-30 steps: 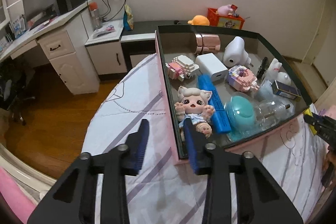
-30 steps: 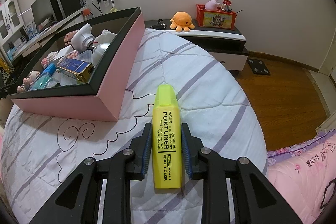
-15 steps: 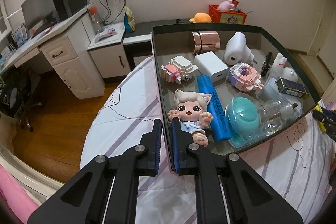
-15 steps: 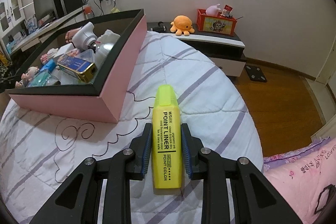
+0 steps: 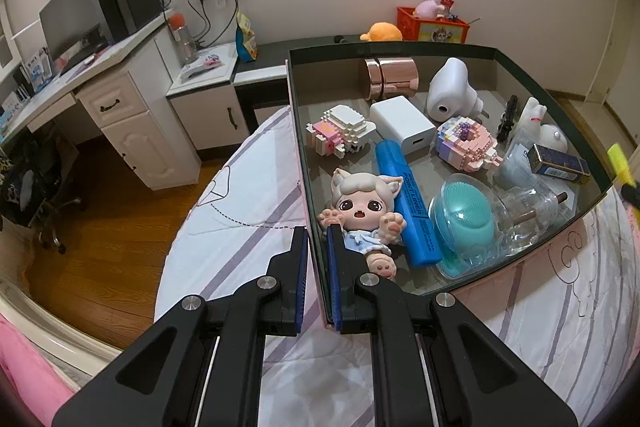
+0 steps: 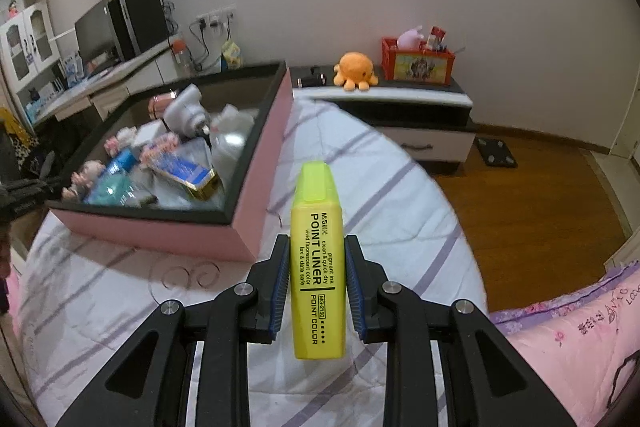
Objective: Organize rigid objects
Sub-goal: 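Lift the yellow highlighter with the right tool and carry it toward the pink box, then lower the yellow highlighter into the pink box and open the right tool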
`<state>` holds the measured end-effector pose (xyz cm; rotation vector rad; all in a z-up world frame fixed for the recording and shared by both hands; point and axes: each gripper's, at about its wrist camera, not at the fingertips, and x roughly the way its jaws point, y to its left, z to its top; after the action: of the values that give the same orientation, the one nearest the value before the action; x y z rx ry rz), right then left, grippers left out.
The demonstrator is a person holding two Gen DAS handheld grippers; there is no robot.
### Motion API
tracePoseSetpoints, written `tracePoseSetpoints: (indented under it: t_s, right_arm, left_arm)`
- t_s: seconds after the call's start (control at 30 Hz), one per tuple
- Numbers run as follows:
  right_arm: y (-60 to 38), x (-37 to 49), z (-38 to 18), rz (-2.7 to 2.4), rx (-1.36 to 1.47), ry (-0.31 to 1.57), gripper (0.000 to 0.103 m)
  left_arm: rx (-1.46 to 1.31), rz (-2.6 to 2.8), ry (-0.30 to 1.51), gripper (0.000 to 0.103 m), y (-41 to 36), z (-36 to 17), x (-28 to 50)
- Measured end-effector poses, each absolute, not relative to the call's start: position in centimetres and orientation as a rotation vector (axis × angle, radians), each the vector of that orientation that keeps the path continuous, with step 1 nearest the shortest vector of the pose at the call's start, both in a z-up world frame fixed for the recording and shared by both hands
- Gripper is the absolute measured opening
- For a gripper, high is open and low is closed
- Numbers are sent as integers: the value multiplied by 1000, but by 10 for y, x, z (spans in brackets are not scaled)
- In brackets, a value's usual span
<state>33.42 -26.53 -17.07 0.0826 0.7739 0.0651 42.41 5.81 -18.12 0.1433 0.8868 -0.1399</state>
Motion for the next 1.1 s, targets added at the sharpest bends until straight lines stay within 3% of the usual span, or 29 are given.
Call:
tracePoseSetpoints:
  t_s: [0.3, 0.73, 0.8, 0.87, 0.97, 1.03, 1.1]
  right_arm:
    - [-220, 358, -124, 165, 54, 691, 26]
    - [-114, 426, -160, 369, -4, 810, 27]
    - [-117, 421, -158, 356, -11, 788, 34]
    - [-125, 413, -151, 358, 28, 765, 59]
    - [-132, 402, -140, 339, 44, 716, 70]
    - [-138, 389, -132, 308, 36, 702, 79]
    - [-145, 375, -124, 274, 33, 678, 82]
  left_arm:
    - [145, -136, 886, 9, 57, -182, 424]
    - [154, -122, 889, 9, 57, -181, 424]
    - [155, -114, 887, 10, 57, -179, 422]
    - [158, -115, 881, 11, 56, -176, 417]
    - [142, -119, 865, 26, 53, -168, 409]
    - [131, -126, 837, 47, 51, -158, 398]
    - [116, -133, 796, 60, 48, -145, 385]
